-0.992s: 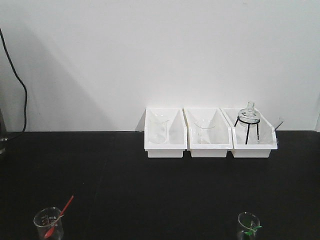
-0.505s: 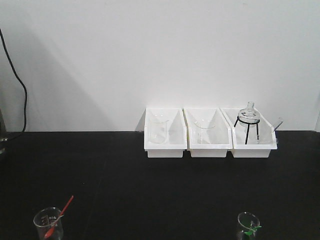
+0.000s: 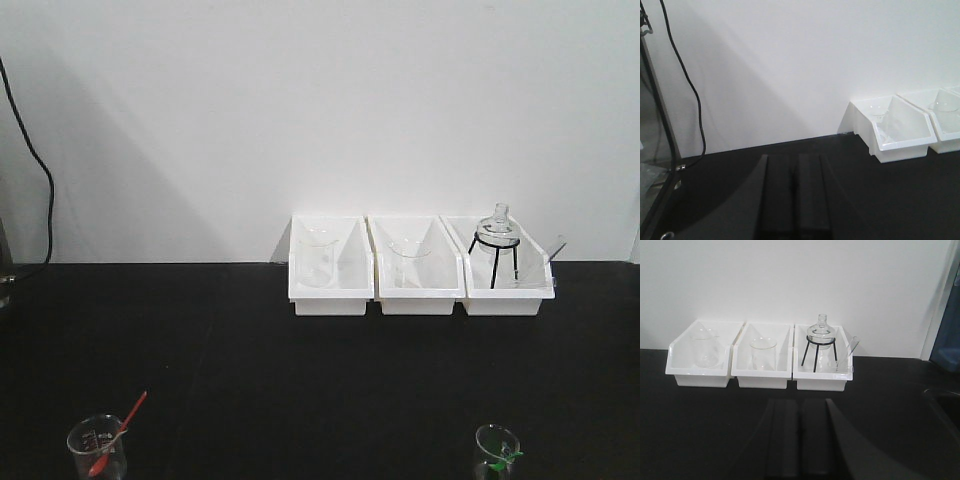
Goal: Sort red and green spoons into left cabinet
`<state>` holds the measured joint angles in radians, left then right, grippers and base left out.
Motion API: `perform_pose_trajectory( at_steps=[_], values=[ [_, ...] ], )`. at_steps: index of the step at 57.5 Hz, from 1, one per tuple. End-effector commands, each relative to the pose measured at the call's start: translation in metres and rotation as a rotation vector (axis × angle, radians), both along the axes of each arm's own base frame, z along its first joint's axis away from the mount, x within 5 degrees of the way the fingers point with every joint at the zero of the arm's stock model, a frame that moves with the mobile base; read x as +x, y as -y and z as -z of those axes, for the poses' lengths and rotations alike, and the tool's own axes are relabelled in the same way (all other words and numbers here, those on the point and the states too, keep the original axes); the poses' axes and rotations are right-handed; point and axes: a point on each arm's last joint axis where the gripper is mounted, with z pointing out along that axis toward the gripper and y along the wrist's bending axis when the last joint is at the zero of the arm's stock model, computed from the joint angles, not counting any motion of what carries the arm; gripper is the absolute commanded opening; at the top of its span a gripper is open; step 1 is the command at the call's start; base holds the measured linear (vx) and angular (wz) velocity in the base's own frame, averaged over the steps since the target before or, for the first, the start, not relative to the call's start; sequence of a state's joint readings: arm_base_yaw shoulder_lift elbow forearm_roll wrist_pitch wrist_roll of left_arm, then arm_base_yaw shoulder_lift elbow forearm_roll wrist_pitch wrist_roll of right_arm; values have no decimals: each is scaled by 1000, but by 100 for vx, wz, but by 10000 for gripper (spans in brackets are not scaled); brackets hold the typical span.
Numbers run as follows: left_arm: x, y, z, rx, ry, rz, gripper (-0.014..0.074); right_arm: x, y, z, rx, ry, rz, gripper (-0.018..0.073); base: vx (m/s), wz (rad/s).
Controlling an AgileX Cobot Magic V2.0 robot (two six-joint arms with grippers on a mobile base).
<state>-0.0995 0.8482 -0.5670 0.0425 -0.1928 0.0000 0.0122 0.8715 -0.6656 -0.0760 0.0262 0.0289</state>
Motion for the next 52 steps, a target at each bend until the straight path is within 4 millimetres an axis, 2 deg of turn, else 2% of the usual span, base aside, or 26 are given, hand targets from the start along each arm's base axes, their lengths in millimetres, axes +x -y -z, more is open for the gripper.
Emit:
perform_pose_trajectory(
  at_steps=[1,7,22,26,32,39,42,48,52],
  values=[
    [2,1,-22,-34,140,4,129,0,0,-21,5,127,-1,106,0,0],
    [2,1,-22,-33,133,3,223,0,0,-22,5,133,-2,209,0,0],
    [2,1,-22,-33,137,4,514,0,0,-23,4,148,-3,613,0,0],
    [2,1,-21,-33,133,3,561,0,0,-24,3,153,-3,680,0,0],
    [2,1,-21,-33,130,3,592,0,0,-27,41,189,-3,727,0,0],
    [2,1,-20,-32,122,3,591,2,-1,-27,60,267,-11,724,0,0],
    [2,1,-19,-31,117,3,586,5,-2,-20,52,296,-19,717,0,0],
    [2,1,-18,-30,104,2,585,9,-5,10,20,322,-62,692,0,0],
    [2,1,-17,-29,96,2,585,7,-12,41,11,308,-132,669,0,0]
  ],
)
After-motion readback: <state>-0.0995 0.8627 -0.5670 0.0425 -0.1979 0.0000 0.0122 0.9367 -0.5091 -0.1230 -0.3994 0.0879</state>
